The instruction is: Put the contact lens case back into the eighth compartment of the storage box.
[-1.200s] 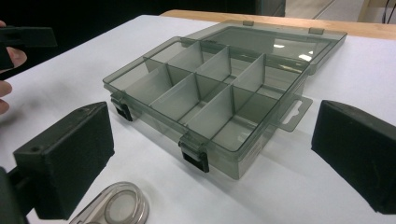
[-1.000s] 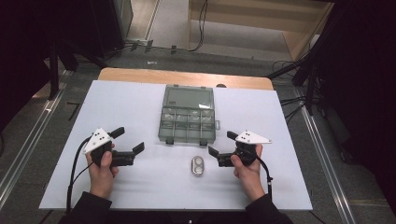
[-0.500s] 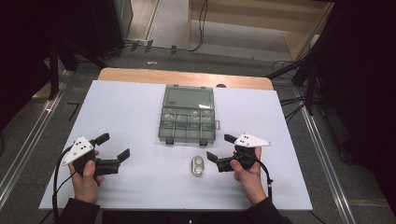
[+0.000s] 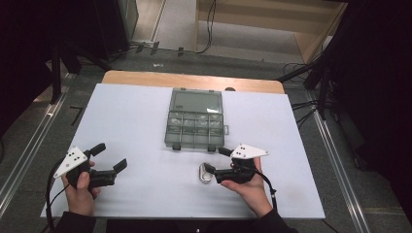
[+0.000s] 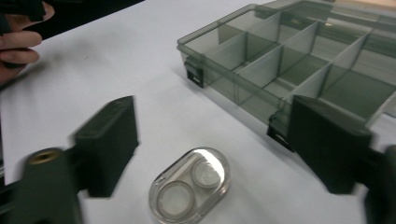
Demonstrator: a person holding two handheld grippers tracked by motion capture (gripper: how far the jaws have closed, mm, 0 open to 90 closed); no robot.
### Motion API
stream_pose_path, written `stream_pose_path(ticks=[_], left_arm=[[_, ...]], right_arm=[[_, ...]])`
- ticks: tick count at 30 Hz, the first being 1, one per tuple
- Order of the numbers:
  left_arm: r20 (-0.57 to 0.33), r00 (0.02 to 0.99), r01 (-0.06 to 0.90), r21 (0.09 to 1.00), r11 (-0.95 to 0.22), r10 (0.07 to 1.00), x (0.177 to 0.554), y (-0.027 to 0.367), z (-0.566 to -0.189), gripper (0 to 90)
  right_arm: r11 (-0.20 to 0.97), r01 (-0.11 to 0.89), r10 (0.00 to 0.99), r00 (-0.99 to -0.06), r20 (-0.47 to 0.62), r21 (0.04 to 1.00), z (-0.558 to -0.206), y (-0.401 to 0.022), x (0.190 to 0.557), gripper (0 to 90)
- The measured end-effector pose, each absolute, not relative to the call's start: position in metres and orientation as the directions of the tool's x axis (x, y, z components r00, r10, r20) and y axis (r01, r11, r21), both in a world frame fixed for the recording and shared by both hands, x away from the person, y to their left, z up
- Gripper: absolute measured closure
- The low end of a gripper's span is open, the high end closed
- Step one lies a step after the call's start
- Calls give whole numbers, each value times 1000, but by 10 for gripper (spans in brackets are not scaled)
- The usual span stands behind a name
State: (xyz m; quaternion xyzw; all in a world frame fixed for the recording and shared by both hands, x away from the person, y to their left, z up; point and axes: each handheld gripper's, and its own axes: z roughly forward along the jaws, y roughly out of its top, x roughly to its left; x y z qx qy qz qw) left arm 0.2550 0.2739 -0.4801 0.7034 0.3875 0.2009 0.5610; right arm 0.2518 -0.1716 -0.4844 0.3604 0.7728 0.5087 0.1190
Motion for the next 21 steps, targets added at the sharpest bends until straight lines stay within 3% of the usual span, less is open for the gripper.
stream_pose_path(ticks=[4, 7, 10, 21], left_arm=[[-147, 618, 320, 944, -77, 772, 254, 273, -481, 0], [-146, 616, 324, 943, -79, 774, 255, 274, -482, 0], [-143, 618, 322, 943, -83, 773, 256, 273, -482, 0], [-146, 622, 324, 942, -83, 769, 257, 273, -483, 0]], right_arm=[[246, 438, 656, -732, 184, 865, -489, -166, 248, 681], [275, 454, 630, -751, 198, 847, -494, -159, 246, 817], [326, 442, 616, -770, 166, 836, -496, -150, 242, 882], [379, 460, 579, -794, 182, 803, -506, -128, 238, 885]])
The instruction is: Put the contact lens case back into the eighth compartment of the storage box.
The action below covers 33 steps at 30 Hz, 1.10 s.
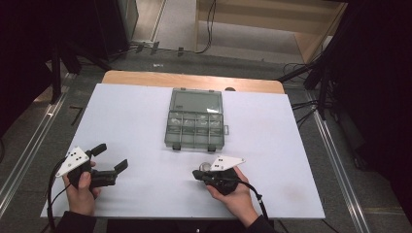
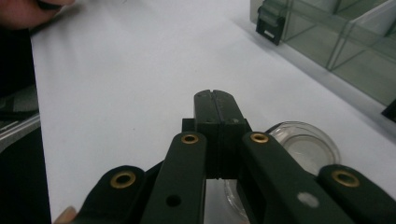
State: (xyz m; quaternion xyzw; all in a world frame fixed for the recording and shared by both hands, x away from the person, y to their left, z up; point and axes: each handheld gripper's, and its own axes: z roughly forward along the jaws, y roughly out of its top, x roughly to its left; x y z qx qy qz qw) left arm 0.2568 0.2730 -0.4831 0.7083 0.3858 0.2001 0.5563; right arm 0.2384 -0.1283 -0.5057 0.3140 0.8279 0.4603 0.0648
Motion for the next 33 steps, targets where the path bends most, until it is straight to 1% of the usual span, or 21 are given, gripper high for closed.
stream_pose_path(ticks=[3, 6, 9, 14, 21, 23, 25, 29, 33], left_arm=[[-128, 618, 322, 942, -100, 776, 257, 273, -484, 0], [-130, 618, 321, 942, -99, 775, 257, 273, -484, 0], [-131, 619, 321, 942, -97, 774, 257, 272, -484, 0], [-128, 619, 324, 940, -103, 775, 257, 272, -484, 0], [-128, 619, 327, 939, -106, 775, 258, 273, -485, 0], [-130, 619, 327, 939, -104, 774, 258, 273, -485, 0], [-128, 620, 327, 939, -106, 774, 258, 272, -485, 0], [-128, 620, 327, 939, -107, 774, 258, 273, -485, 0], [-127, 621, 327, 939, -108, 774, 258, 273, -485, 0]], right_arm=[[389, 468, 577, -795, 186, 794, -508, -126, 239, 886], [395, 475, 574, -796, 192, 787, -510, -125, 239, 887], [408, 470, 583, -794, 173, 782, -513, -126, 239, 887], [389, 505, 586, -781, 216, 771, -515, -132, 240, 887], [387, 512, 593, -775, 218, 767, -512, -138, 237, 888], [378, 507, 575, -784, 233, 774, -513, -136, 236, 888], [396, 503, 572, -790, 223, 768, -514, -130, 233, 888], [407, 512, 610, -769, 192, 757, -517, -125, 230, 888], [406, 527, 632, -752, 187, 746, -518, -126, 230, 889]])
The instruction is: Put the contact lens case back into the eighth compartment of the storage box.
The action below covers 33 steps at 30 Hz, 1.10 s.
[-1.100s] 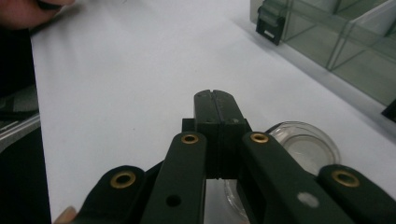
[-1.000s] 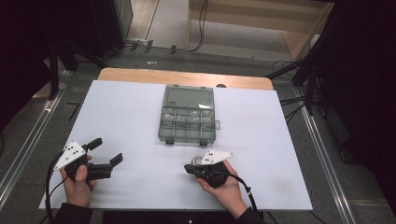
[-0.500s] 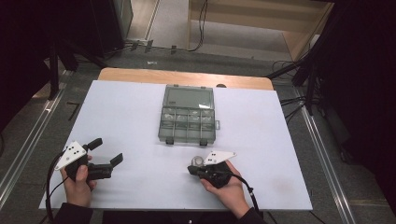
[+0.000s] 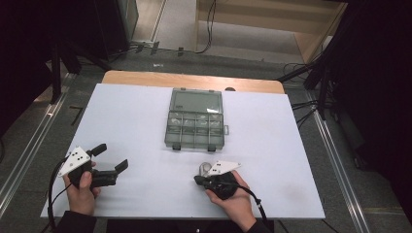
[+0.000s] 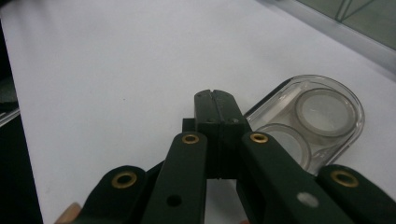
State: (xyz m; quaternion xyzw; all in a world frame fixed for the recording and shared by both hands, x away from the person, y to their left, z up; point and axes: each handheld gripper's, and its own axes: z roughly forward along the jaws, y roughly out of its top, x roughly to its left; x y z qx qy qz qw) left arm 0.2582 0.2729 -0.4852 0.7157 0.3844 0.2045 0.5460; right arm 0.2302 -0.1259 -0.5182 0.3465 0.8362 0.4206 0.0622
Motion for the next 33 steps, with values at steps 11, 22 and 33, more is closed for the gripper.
stream_pose_path(ticks=[11, 22, 33], left_arm=[[-126, 622, 324, 940, -108, 773, 258, 273, -485, 0], [-128, 621, 323, 941, -104, 773, 258, 273, -485, 0], [-126, 624, 324, 940, -108, 771, 258, 272, -485, 0]], right_arm=[[380, 562, 662, -720, 209, 735, -519, -145, 232, 889], [338, 490, 621, -758, 201, 803, -508, -162, 229, 672], [301, 522, 755, -642, 135, 798, -504, -162, 241, 105]])
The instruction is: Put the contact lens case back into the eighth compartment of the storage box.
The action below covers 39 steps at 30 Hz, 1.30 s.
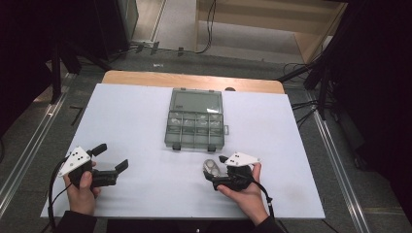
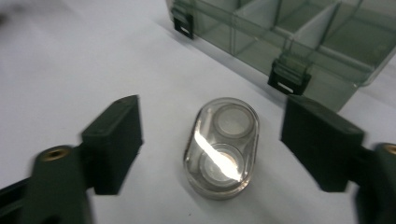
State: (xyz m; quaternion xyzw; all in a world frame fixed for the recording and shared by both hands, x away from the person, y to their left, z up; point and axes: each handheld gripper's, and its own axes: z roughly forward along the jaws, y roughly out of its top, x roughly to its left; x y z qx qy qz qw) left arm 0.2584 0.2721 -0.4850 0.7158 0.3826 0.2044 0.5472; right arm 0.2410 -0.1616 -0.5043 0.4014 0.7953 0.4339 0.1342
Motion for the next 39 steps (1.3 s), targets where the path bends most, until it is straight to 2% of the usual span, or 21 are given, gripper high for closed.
stream_pose_path(ticks=[5, 7, 9, 13, 15, 22, 24, 39], left_arm=[[-127, 623, 326, 939, -108, 772, 259, 272, -485, 0], [-128, 624, 325, 940, -107, 771, 258, 273, -485, 0], [-127, 624, 325, 940, -108, 771, 258, 273, -485, 0], [-127, 624, 326, 939, -109, 771, 259, 273, -485, 0], [-128, 623, 327, 939, -108, 772, 258, 273, -485, 0], [-129, 623, 326, 940, -106, 772, 258, 273, -485, 0], [-129, 623, 325, 940, -105, 771, 258, 273, -485, 0], [-127, 623, 322, 941, -104, 772, 258, 272, -485, 0]], right_arm=[[327, 563, 781, -613, 119, 759, -512, -152, 248, 96], [335, 576, 787, -607, 114, 746, -514, -149, 250, 132], [355, 580, 795, -600, 89, 734, -515, -147, 250, 229], [370, 591, 799, -596, 79, 716, -517, -144, 250, 364], [375, 597, 800, -595, 79, 709, -517, -144, 250, 399], [390, 588, 804, -593, 49, 709, -518, -142, 248, 428], [397, 579, 805, -593, 33, 712, -518, -142, 247, 467], [369, 574, 800, -596, 64, 731, -515, -147, 246, 469]])
